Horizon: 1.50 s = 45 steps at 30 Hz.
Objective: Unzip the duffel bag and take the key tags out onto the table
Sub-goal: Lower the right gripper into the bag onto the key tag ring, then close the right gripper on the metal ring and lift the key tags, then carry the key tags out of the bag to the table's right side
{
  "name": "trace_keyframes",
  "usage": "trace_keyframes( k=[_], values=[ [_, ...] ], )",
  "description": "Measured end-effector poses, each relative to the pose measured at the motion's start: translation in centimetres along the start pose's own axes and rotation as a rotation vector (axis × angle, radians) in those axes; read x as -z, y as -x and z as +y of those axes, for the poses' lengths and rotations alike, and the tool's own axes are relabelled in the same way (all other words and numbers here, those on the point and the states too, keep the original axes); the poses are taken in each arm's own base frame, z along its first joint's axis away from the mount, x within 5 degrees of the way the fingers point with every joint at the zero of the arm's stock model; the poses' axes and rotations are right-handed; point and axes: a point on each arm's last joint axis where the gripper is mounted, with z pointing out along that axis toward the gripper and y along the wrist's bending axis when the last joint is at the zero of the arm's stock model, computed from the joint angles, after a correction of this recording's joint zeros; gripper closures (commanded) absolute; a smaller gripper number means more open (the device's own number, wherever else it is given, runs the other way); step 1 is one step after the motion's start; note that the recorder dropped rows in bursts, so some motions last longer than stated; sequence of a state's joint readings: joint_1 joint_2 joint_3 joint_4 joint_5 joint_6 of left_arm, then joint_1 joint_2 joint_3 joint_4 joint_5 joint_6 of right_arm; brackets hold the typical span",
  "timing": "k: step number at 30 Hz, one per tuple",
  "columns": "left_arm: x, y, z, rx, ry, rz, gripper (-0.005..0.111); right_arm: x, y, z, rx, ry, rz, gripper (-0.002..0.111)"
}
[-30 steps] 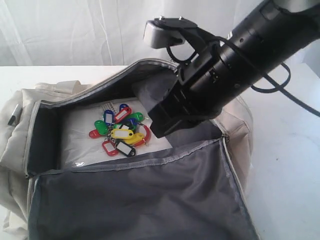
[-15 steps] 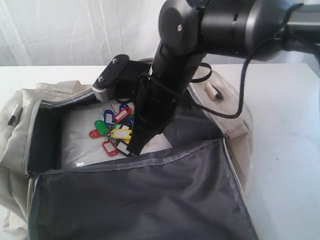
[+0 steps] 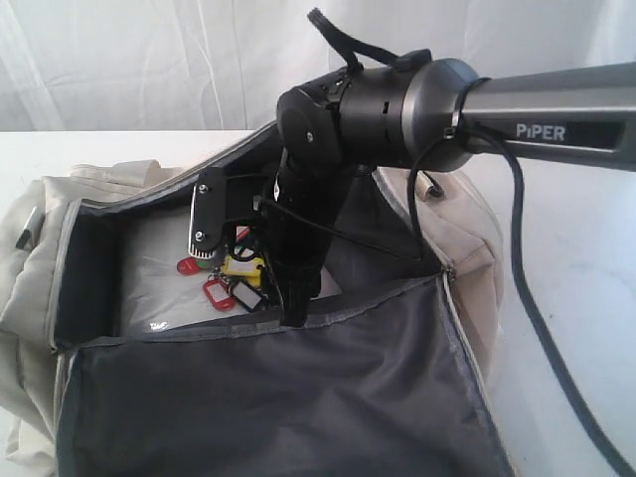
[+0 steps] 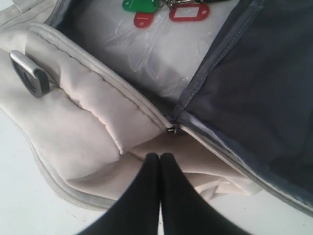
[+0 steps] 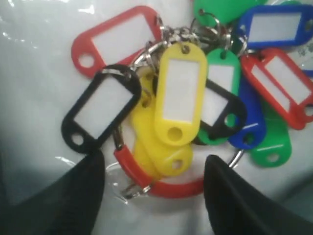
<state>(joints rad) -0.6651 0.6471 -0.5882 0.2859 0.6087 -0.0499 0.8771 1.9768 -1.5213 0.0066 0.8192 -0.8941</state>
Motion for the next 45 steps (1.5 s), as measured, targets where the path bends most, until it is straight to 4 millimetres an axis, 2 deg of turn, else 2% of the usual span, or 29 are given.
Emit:
trace_keyframes(
  k=[1, 3, 8, 13, 16, 19, 27, 35, 41, 45],
  values=[
    [0.0, 0.0, 0.0, 0.002, -0.004, -0.004, 0.107, -0.6, 0.0, 0.0, 0.007, 0.005, 0.004, 0.052],
    [0.0, 0.1, 0.0, -0.003, -0.003, -0.006, 0.107, -1.0, 0.0, 0.0, 0.014, 0.005, 0.010, 0.061],
    [0.0, 0.1, 0.0, -0.003, -0.003, -0.008, 0.107, -1.4, -0.1, 0.3, -0.038, 0.037, 0.017, 0.108],
    [0.0, 0.1, 0.0, -0.003, -0.003, -0.008, 0.107, -1.2, -0.2, 0.3, -0.168, 0.047, 0.033, 0.108],
    [0.0, 0.1, 0.0, -0.003, -0.003, -0.008, 0.107, 0.0, -0.1, 0.2, -0.190, 0.030, 0.022, 0.108],
    [0.0, 0.1, 0.0, -0.003, -0.003, -0.008, 0.107, 2.2, 0.0, -0.1, -0.191, -0.013, -0.006, 0.108],
    [0.0, 0.1, 0.0, -0.003, -0.002, -0.011, 0.107, 9.8, 0.3, -0.4, -0.270, -0.152, -0.154, 0.108],
    [0.0, 0.1, 0.0, -0.003, -0.002, -0.011, 0.107, 17.2, 0.1, 0.0, -0.341, -0.295, -0.332, 0.108],
    [0.0, 0.1, 0.0, -0.003, -0.002, -0.011, 0.107, 21.6, -1.6, 0.2, -0.409, -0.459, -0.341, 0.108],
    [0.0, 0.1, 0.0, -0.003, -0.002, -0.011, 0.107, 24.9, -3.8, 0.6, -0.511, -0.604, -0.283, 0.108]
  ],
)
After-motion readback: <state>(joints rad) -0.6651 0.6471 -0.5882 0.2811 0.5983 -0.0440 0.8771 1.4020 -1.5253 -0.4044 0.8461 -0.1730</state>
